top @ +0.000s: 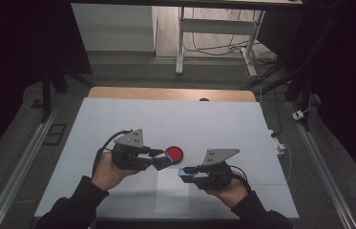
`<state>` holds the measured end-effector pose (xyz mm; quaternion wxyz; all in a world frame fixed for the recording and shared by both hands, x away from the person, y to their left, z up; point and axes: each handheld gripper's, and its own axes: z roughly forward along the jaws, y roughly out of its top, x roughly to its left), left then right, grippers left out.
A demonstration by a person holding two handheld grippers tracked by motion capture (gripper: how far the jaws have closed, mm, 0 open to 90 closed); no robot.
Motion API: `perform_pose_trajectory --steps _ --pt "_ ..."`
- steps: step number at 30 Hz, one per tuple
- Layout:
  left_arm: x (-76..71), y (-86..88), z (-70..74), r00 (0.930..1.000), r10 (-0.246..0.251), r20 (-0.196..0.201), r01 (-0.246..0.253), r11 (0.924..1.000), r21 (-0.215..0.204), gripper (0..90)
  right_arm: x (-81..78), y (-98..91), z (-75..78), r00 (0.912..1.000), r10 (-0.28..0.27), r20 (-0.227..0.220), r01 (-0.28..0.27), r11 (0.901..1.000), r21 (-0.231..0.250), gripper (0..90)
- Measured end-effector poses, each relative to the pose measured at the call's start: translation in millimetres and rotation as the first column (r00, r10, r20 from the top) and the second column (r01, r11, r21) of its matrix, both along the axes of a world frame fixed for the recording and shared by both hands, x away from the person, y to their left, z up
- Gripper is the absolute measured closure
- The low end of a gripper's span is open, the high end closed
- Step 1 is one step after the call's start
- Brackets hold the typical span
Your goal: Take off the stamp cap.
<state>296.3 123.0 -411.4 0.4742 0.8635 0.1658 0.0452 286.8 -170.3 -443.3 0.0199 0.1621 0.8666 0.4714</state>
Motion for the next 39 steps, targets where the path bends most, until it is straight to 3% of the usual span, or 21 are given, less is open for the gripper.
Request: perform_pose_trajectory --steps 7,21,26,32,39 --pt "0.5 0.8 -0.1 0.9998 0.017 0.007 -0.017 0.9998 0.011 70.4 -3.8 -6.8 2.4 0.9990 -0.036 -0.026 0.036 0.9992 0.017 68.1" --pt "-1.5 1.8 1.6 0.9985 0.044 0.034 -0.044 0.9989 0.018 70.4 -15.6 -27.1 7.4 0.9931 -0.107 0.047 0.108 0.9940 -0.016 68.0" --pt "-1.8 1.8 1.9 0.9983 0.044 0.038 -0.044 0.9989 0.017 70.4 -21.2 -41.3 5.5 0.9864 -0.148 0.071 0.151 0.9880 -0.032 68.0" --pt "-1.6 1.6 1.7 0.9983 0.045 0.037 -0.046 0.9988 0.018 70.4 -26.3 -57.1 4.5 0.9787 -0.195 0.066 0.197 0.9801 -0.028 68.0" --pt "-1.5 1.9 2.0 0.9981 0.048 0.038 -0.049 0.9986 0.020 70.4 -33.4 -80.9 4.5 0.9604 -0.268 0.075 0.271 0.9622 -0.027 68.0"
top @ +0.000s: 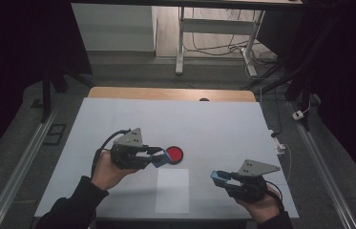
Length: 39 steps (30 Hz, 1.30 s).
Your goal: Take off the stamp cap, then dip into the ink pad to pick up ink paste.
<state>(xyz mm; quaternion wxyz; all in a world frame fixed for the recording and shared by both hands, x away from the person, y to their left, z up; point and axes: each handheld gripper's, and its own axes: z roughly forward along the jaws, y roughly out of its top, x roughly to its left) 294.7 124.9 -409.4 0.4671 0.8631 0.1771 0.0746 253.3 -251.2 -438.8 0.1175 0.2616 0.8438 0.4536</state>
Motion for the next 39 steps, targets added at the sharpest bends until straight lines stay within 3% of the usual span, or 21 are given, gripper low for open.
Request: perform_pose_trajectory --steps 22,34,39 --pt "0.5 1.1 1.1 0.9997 0.025 0.004 -0.025 0.9997 -0.004 70.4 -16.1 -40.2 -7.1 0.9907 -0.135 -0.014 0.135 0.9906 -0.024 67.8" --pt "2.7 0.9 -0.4 0.9992 0.040 -0.001 -0.040 0.9992 0.001 70.4 -19.0 -51.3 -13.6 0.9846 -0.165 -0.057 0.163 0.9857 -0.042 67.8" --pt "5.2 -0.8 -1.7 0.9986 0.053 0.001 -0.053 0.9985 0.013 70.4 -19.4 -53.2 -13.5 0.9845 -0.164 -0.063 0.163 0.9864 -0.025 67.8"
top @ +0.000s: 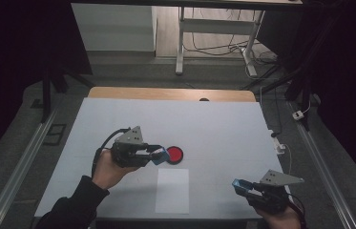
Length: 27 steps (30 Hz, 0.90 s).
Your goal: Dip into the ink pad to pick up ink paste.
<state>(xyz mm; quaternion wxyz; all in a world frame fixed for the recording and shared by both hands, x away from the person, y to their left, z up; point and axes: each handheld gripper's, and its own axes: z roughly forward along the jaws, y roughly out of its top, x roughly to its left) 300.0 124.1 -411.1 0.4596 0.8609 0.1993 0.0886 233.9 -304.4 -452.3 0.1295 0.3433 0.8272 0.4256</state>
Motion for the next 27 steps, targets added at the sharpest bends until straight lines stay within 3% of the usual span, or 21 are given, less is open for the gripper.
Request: perform_pose_trajectory --steps 8,19,27 --pt "9.4 1.1 -5.6 0.9987 0.044 -0.023 -0.044 0.9990 0.009 70.4 0.0 -0.3 -0.1 1.0000 0.000 0.001 0.000 1.0000 0.007 67.7" --pt "28.2 -13.7 -10.7 0.9982 0.044 -0.041 -0.042 0.9981 0.045 70.4 -0.4 -0.6 -0.1 1.0000 0.002 0.003 -0.002 1.0000 0.004 67.8" --pt "43.7 -23.0 -16.8 0.9964 0.062 -0.057 -0.060 0.9973 0.043 70.4 -0.7 -0.3 0.1 1.0000 0.001 0.005 -0.001 1.0000 -0.003 67.8"
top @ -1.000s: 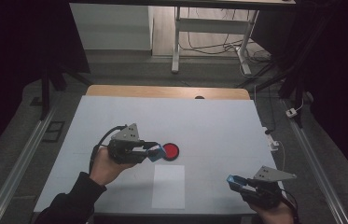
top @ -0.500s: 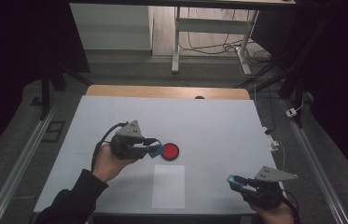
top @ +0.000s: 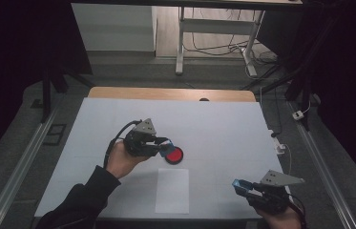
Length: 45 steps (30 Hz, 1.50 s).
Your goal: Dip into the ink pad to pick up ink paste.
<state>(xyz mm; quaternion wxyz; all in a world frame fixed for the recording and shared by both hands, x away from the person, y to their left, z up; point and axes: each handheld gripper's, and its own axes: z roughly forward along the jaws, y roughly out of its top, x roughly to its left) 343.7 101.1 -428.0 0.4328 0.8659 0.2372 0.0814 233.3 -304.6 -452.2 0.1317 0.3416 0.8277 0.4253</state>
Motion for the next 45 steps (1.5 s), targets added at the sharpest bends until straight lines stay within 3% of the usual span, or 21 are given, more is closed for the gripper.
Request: perform_pose_trajectory --steps 10,25,45 --pt "18.0 -12.1 -17.1 0.9994 0.030 -0.020 -0.029 0.9995 0.009 70.4 -0.2 -0.2 0.1 1.0000 0.002 0.001 -0.002 1.0000 0.000 67.8" --pt "36.6 -25.5 -43.1 0.9973 0.061 -0.041 -0.058 0.9958 0.070 70.4 -0.3 -0.2 0.0 0.9999 0.016 0.000 -0.016 0.9999 0.000 67.7" --pt "44.6 -32.4 -61.3 0.9936 0.078 -0.081 -0.069 0.9916 0.109 70.4 -0.3 -0.6 -0.2 0.9997 0.025 -0.003 -0.025 0.9997 0.004 67.7"
